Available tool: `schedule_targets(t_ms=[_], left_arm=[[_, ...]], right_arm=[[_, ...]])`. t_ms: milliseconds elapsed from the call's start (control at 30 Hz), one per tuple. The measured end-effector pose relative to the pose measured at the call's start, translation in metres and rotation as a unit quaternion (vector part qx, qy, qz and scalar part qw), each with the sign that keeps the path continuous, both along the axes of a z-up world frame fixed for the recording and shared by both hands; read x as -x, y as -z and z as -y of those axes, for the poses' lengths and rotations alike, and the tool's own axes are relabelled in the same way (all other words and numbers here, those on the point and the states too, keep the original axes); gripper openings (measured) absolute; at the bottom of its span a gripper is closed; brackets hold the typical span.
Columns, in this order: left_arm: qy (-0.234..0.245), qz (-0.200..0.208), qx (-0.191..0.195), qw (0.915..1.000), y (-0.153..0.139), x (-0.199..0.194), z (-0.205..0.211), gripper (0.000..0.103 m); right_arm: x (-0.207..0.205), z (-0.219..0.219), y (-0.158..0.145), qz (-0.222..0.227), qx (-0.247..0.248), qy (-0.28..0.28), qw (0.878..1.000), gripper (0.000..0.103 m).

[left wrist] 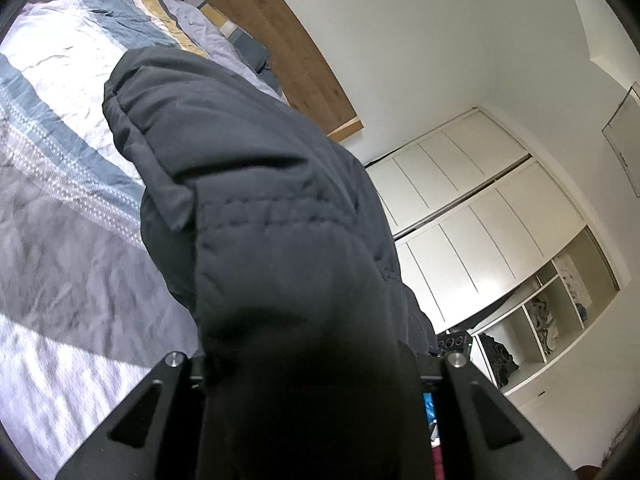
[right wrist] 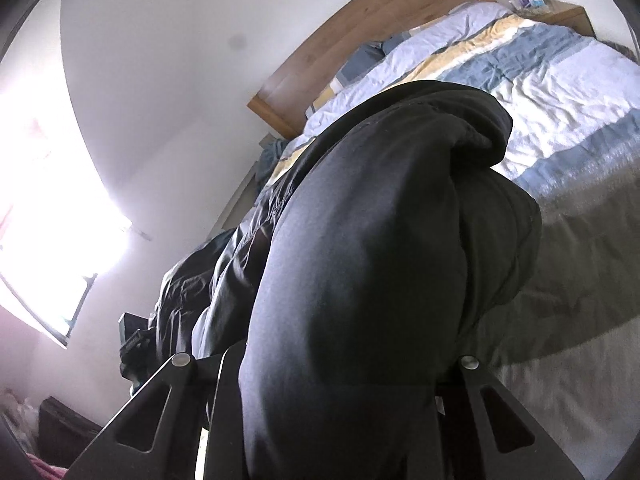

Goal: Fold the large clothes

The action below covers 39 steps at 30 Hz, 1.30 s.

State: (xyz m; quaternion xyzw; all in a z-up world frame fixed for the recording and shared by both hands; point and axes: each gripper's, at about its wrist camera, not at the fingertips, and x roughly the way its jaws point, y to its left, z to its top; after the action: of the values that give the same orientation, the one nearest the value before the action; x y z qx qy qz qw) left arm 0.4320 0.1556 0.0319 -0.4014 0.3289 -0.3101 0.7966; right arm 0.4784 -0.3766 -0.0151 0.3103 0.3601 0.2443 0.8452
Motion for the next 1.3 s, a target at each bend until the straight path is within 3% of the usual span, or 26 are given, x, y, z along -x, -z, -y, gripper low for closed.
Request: schedule_targets(t_ms=[133,267,333,400,500,567,667,733,800,867,933,1000,1133,1300], left_arm=[[-0.002,-0.022,-0.008,0.9997,0.014,0.003,-0.002,0.020],[-0.015,-0.064,-0.060,0.9960,0.044,-0.005,-0.001,0.021],[-0.028,-0.078,-0.106,0.9909,0.053,-0.007,-0.004,0.021],[-0.032,-0.093,-0.128,0.9869,0.060,-0.008,-0.008,0.026],[-0.046,-0.127,-0.154,0.9788,0.067,-0.008,-0.015,0.040],[-0.052,-0.147,-0.171,0.9730,0.068,-0.007,-0.018,0.051],[-0.060,-0.161,-0.181,0.9684,0.074,-0.008,-0.021,0.057],[-0.072,-0.165,-0.164,0.9700,0.080,-0.004,-0.033,0.057],[-0.091,-0.168,-0.114,0.9750,0.093,-0.005,-0.051,0.058],[-0.137,-0.163,-0.074,0.9743,0.088,0.000,-0.074,0.063],[-0.190,-0.151,-0.062,0.9680,0.078,0.014,-0.095,0.066],[-0.212,-0.156,-0.071,0.9622,0.074,0.019,-0.105,0.067],[-0.238,-0.143,-0.126,0.9524,0.046,0.050,-0.099,0.067],[-0.223,-0.124,-0.210,0.9440,0.016,0.092,-0.062,0.068]], right_arm=[[0.006,0.012,0.024,-0.019,-0.009,0.009,1.000,0.024],[0.005,0.020,0.061,-0.060,-0.002,0.028,0.998,0.025],[0.002,0.024,0.079,-0.080,0.017,0.037,0.996,0.027],[0.000,0.032,0.095,-0.098,0.015,0.047,0.994,0.030],[-0.002,0.041,0.108,-0.116,0.030,0.061,0.991,0.040],[-0.001,0.042,0.110,-0.121,0.049,0.064,0.989,0.054],[-0.003,0.050,0.115,-0.137,0.056,0.082,0.986,0.072],[0.004,0.054,0.113,-0.140,0.061,0.099,0.983,0.088],[0.017,0.060,0.106,-0.136,0.056,0.117,0.982,0.103],[0.028,0.072,0.101,-0.125,0.055,0.144,0.980,0.103],[0.040,0.084,0.096,-0.119,0.057,0.162,0.978,0.103],[0.053,0.094,0.086,-0.110,0.059,0.178,0.976,0.103],[0.083,0.099,0.060,-0.086,0.094,0.207,0.970,0.103],[0.120,0.077,0.032,-0.062,0.137,0.208,0.967,0.103]])
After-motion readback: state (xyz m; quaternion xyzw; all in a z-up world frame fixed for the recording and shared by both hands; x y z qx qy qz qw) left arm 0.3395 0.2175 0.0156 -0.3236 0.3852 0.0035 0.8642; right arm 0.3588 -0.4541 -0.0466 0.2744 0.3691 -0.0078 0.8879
